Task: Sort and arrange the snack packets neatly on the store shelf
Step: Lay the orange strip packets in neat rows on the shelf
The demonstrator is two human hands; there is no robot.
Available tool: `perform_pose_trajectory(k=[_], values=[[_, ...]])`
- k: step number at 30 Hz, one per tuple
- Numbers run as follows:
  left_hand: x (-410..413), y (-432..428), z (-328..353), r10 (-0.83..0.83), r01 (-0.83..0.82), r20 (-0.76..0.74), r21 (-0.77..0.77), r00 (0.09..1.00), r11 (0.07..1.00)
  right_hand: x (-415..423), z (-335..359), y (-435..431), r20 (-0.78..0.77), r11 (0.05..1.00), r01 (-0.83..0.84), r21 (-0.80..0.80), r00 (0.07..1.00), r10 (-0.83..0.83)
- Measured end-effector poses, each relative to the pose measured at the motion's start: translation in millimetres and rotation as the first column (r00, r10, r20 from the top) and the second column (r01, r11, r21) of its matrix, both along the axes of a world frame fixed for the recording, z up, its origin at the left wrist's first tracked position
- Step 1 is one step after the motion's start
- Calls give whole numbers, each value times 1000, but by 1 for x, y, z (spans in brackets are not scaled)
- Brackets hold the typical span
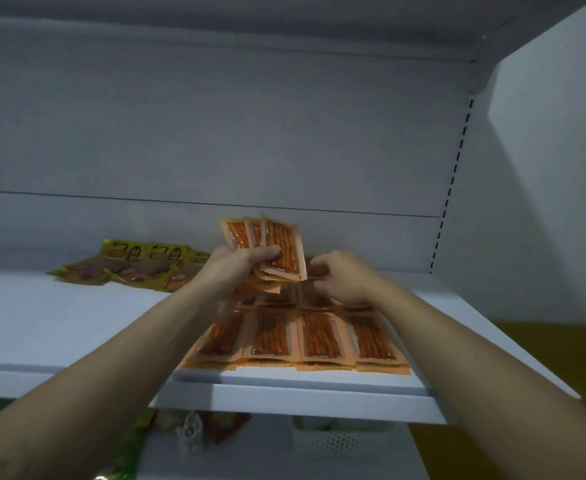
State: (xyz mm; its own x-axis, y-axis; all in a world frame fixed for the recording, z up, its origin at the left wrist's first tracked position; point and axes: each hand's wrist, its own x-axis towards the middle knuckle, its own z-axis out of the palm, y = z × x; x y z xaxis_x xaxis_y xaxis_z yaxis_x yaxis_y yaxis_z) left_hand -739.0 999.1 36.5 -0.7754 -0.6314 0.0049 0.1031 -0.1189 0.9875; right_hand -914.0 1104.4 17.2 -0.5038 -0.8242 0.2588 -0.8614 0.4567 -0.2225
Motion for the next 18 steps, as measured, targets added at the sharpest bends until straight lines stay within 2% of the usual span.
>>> perform_pose_trajectory(k=[1, 3, 4, 6, 8, 12, 14, 16, 18], values=[[3, 0, -1, 4, -4, -5, 4, 1000, 1000, 0, 5, -2, 93, 989, 17, -146, 996, -3], [8, -1, -1, 7, -7, -30, 10, 1000, 1000, 6, 21, -5, 356, 895, 100, -435, 932, 69], [11, -1, -1, 7, -6, -49, 17, 999, 1000, 12, 29, -8, 494, 860, 136, -493, 857, 147], [17, -1, -2, 9, -7, -83, 26, 997, 1000, 26, 42, -16, 646, 876, 129, -464, 726, 235], [21, -2, -3, 1, 4, -110, 42, 994, 999, 39, 45, -27, 676, 889, 95, -448, 686, 268], [35, -16, 5, -111, 125, -133, 102, 985, 987, 58, 49, -42, 704, 827, 158, -540, 624, 340], [45, -26, 4, -65, 76, -111, 104, 992, 992, 64, 45, -44, 710, 802, 218, -557, 626, 323], [56, -39, -1, 41, -37, -60, 60, 997, 997, 67, 34, -40, 700, 797, 272, -540, 671, 245], [69, -54, -6, 125, -124, -34, 9, 992, 992, 77, 18, -35, 665, 833, 223, -506, 716, 213]])
